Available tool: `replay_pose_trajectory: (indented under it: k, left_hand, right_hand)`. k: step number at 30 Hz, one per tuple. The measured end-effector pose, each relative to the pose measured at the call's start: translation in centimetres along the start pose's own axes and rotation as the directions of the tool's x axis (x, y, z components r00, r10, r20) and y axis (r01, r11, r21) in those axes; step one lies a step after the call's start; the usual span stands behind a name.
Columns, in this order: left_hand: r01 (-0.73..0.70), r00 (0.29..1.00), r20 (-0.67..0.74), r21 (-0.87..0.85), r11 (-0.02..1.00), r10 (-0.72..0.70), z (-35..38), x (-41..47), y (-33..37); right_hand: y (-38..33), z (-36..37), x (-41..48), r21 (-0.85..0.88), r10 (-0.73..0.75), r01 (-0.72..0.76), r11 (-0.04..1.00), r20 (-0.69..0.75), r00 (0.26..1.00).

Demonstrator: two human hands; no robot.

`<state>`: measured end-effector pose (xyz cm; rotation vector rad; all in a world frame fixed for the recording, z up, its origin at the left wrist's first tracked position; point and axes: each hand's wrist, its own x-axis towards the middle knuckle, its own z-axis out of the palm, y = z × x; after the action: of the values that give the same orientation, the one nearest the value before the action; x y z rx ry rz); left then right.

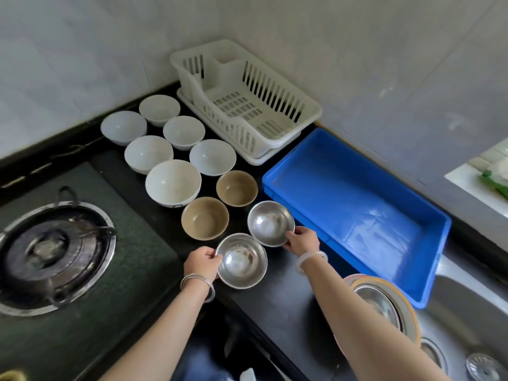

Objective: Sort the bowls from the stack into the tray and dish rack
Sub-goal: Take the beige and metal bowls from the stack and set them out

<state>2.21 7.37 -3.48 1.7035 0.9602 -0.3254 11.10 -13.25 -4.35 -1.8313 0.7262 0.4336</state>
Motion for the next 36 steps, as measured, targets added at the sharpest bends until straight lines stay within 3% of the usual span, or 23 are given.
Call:
replay_pose_trajectory:
  k: [18, 30, 36]
  left_hand:
    - [0.004, 0.999, -0.054, -0.049, 0.999, -0.006, -0.9, 0.2, 0.0]
    - [-0.038, 0.998, -0.057, -0.004, 0.999, 0.038, -1.0, 0.1, 0.1]
    - [-0.163, 0.984, -0.030, 0.218, 0.962, 0.173, -2.4, -1.0, 1.6]
  right_hand:
    - [0.3, 1.3, 0.5, 0.222, 0.071, -0.085, 0.971, 0.070, 0.995]
    - [-0.2, 0.7, -0.6, 0.126, 0.058, -0.071, 0.989, 0.105, 0.993]
    - [-0.4, -2.0, -2.7, -0.124, -0.116, 0.121, 0.985, 0.045, 0.992]
